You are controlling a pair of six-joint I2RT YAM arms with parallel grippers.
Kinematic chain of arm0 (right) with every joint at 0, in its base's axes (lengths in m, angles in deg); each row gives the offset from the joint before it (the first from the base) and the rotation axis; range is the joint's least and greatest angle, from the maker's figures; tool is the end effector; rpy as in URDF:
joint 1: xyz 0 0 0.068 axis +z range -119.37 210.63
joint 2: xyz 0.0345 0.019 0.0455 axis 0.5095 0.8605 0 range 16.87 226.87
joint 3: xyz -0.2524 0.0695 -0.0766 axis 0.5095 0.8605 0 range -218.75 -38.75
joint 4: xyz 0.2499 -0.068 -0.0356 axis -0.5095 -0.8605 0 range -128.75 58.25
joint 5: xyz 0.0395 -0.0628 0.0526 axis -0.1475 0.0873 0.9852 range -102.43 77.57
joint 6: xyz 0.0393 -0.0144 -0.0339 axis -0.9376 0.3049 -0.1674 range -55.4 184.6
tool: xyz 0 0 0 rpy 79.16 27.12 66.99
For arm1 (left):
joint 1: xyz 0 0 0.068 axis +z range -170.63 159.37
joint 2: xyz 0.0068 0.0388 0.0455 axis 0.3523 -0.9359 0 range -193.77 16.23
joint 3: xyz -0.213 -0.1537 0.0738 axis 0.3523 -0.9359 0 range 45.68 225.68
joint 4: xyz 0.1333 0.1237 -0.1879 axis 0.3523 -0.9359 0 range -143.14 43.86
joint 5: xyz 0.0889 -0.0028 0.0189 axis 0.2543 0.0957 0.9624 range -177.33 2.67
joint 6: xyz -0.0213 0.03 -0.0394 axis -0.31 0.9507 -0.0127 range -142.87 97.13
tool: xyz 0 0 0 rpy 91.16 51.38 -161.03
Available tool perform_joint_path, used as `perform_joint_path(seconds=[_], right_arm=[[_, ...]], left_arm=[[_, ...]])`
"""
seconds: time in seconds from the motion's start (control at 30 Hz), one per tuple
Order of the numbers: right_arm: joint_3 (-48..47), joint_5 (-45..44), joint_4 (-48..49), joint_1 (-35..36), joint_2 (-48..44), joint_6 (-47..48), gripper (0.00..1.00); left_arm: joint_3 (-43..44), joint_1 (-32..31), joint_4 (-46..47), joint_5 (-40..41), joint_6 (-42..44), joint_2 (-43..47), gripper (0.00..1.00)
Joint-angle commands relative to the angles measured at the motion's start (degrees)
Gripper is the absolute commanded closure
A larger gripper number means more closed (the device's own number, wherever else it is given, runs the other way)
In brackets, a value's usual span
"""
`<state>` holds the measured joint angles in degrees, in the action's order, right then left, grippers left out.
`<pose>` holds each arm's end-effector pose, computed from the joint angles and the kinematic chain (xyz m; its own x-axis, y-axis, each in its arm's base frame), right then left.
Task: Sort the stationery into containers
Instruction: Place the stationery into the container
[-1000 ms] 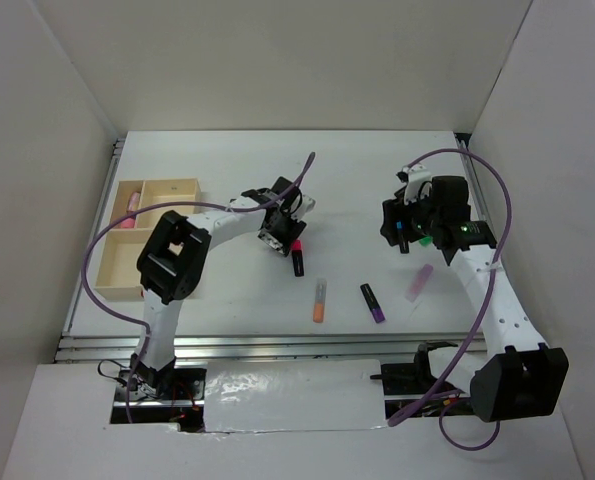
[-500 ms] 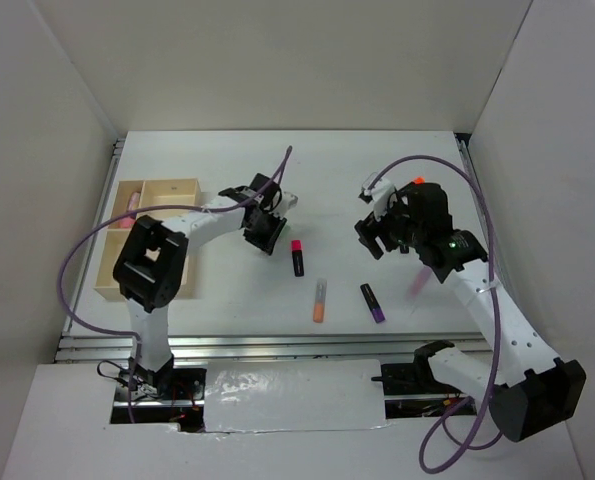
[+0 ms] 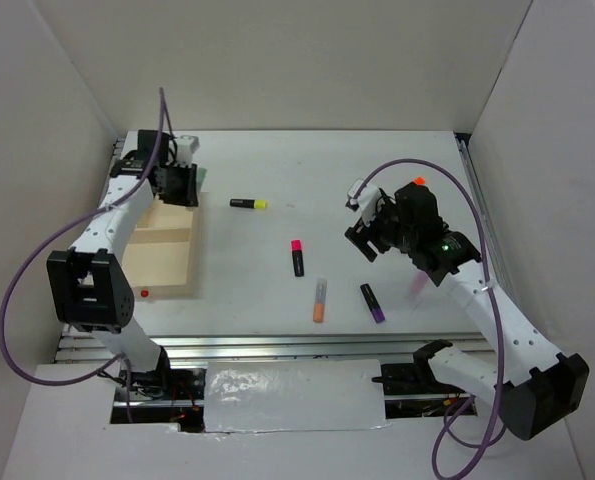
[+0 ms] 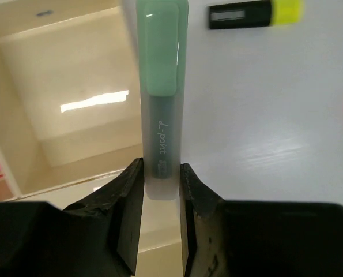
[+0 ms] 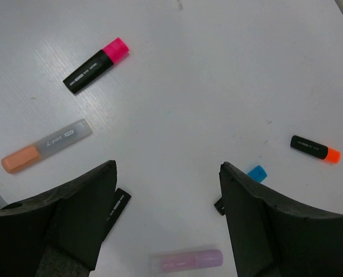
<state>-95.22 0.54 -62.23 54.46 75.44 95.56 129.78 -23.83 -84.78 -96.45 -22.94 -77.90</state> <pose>0.1989 0.0966 0.3312 -0.1308 -0.6057 -0.7849 -0.7394 0.5870 -0.3298 0.3620 -0.0260 0.3114 -0.7499 0.0407 -0.6602 0.1586 0.9800 -0.1198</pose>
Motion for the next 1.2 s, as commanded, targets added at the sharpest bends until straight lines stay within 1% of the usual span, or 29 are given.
perform_joint_path(seconds=[0.0, 0.07, 0.17, 0.33, 0.4, 0.43, 0.47, 0.5, 0.53, 0.57, 0.6, 0.63, 0.67, 0.7, 0.87, 0.93, 0.97, 1.0, 1.03, 1.07, 1.1, 1.17], right_arm=[[-0.5, -0.3, 1.0, -2.1, 1.5, -2.2, 0.22], [-1.0, 0.6, -0.2, -3.2, 2.8, -3.3, 0.21], [-1.3, 2.5, -2.3, -4.7, 3.4, -4.8, 0.22], [1.3, 3.2, -4.2, -4.7, 2.5, -5.6, 0.21], [2.1, 3.0, -4.9, -4.4, 2.3, -4.9, 0.21], [2.2, 3.0, -6.0, -4.2, 2.1, -3.4, 0.21], [2.7, 3.2, -6.5, -3.6, 1.9, -2.3, 0.22], [3.4, 3.4, -7.0, -3.0, 1.3, -0.7, 0.22], [3.8, 2.9, -8.0, -1.2, 0.9, 2.7, 0.22], [4.1, 2.5, -8.4, 0.1, 0.8, 4.1, 0.22], [4.4, 1.9, -8.6, 1.1, 1.0, 5.2, 0.22], [4.3, 0.8, -8.9, 3.2, 1.5, 5.6, 0.22], [3.9, 0.7, -9.2, 3.9, 2.0, 5.2, 0.21], [2.9, 0.7, -9.3, 4.6, 3.5, 4.5, 0.22], [1.4, 1.0, -8.9, 9.5, 7.4, -0.5, 0.21], [1.3, 1.6, -10.6, 11.5, 8.6, -0.1, 0.21], [1.4, 2.0, -11.5, 14.0, 8.9, 3.6, 0.21], [1.8, 1.4, -12.5, 14.0, 9.5, 5.9, 0.21], [2.4, 0.7, -12.6, 17.3, 9.5, 8.7, 0.21], [3.5, -0.2, -12.3, 18.6, 9.5, 11.0, 0.21], [3.9, -1.1, -11.9, 20.8, 9.1, 16.7, 0.21], [5.3, -1.1, -11.1, 22.0, 8.6, 22.1, 0.20]], left_arm=[[3.7, 5.9, -5.1, -0.3, 4.4, -4.3, 1.00], [5.5, 8.5, -5.1, -0.1, 4.9, -7.5, 1.00], [7.0, 10.5, -4.2, 0.8, 5.1, -11.1, 1.00], [9.1, 11.5, -4.0, 1.8, 4.8, -16.9, 0.99], [9.3, 11.7, -3.6, 2.2, 4.5, -18.5, 0.95], [9.4, 11.9, -3.5, 2.4, 4.5, -19.0, 0.87], [9.4, 12.1, -3.4, 2.5, 4.4, -19.5, 0.83], [9.6, 12.1, -3.4, 2.2, 4.3, -19.7, 0.73], [9.7, 12.3, -3.5, 2.0, 4.4, -19.8, 0.68], [9.9, 12.5, -3.6, 1.7, 4.5, -20.0, 0.61], [10.1, 12.6, -3.8, 1.5, 4.5, -19.9, 0.51], [10.2, 12.6, -4.3, 1.5, 4.6, -19.8, 0.48], [10.3, 12.8, -4.5, 1.7, 4.4, -19.4, 0.46], [10.1, 12.8, -4.5, 1.4, 4.2, -19.2, 0.42], [8.0, 13.2, -4.1, 0.0, 3.3, -15.3, 0.38], [7.6, 13.5, -4.0, -1.2, 3.1, -14.0, 0.37], [7.2, 13.7, -3.9, -2.0, 2.9, -12.4, 0.37], [7.2, 14.2, -4.1, -3.7, 2.6, -11.6, 0.36], [7.4, 14.4, -4.3, -4.9, 2.6, -10.3, 0.36], [7.7, 14.6, -5.3, -6.5, 2.9, -9.6, 0.36], [7.8, 15.1, -5.9, -10.3, 4.3, -9.0, 0.36], [7.4, 15.6, -6.8, -14.1, 5.6, -6.3, 0.33]])
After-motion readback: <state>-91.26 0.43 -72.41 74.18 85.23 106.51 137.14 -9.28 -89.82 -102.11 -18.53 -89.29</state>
